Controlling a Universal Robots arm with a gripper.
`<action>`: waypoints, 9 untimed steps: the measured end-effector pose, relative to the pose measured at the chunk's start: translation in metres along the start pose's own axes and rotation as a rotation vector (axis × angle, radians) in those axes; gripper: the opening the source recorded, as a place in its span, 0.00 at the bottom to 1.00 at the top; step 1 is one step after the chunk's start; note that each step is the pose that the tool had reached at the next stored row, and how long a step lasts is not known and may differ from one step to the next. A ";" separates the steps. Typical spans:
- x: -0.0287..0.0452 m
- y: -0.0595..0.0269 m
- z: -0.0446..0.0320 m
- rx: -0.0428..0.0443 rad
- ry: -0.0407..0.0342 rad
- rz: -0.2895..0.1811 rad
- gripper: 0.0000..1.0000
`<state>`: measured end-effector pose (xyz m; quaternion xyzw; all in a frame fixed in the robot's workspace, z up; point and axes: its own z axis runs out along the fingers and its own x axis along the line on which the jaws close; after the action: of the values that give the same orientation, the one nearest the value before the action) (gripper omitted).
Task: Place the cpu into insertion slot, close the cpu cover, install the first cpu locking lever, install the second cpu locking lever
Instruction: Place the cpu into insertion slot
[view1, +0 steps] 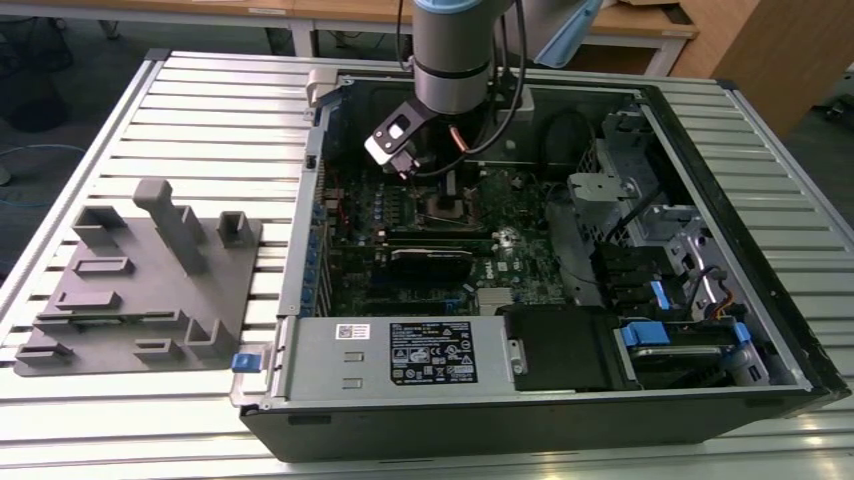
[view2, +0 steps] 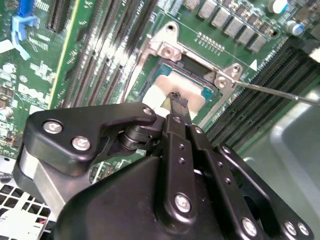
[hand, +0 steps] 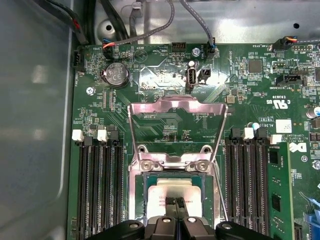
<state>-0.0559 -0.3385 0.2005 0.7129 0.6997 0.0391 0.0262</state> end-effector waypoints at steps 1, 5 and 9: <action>-0.0001 0.0002 -0.0031 0.0010 -0.0015 0.000 0.11; -0.0001 0.0012 -0.0158 0.0014 -0.0025 0.000 0.11; 0.0001 0.0021 -0.0251 0.0015 -0.0025 0.000 0.11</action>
<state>-0.0562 -0.3389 0.2257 0.7130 0.6997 0.0376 0.0266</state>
